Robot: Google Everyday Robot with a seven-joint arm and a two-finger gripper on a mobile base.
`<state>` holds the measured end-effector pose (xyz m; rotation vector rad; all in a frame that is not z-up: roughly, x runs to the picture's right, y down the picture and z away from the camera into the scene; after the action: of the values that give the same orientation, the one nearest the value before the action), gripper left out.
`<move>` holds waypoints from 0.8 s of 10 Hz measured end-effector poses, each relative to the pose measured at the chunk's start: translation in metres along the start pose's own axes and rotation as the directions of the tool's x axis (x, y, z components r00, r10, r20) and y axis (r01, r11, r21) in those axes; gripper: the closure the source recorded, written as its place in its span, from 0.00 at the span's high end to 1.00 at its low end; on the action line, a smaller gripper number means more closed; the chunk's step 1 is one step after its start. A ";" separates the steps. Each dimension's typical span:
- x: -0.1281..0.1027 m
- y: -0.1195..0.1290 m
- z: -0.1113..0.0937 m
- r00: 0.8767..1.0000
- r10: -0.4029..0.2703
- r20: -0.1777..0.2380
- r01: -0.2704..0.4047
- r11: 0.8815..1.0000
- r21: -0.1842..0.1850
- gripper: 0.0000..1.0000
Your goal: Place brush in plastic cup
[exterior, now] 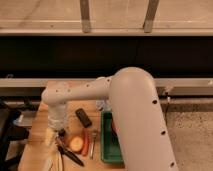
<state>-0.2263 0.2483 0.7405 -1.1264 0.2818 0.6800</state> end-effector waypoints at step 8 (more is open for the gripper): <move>0.008 -0.011 0.023 0.993 0.108 -0.050 -0.107 0.994 0.017 0.80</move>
<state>-0.2157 0.2692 0.7544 -1.1218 0.3921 0.7439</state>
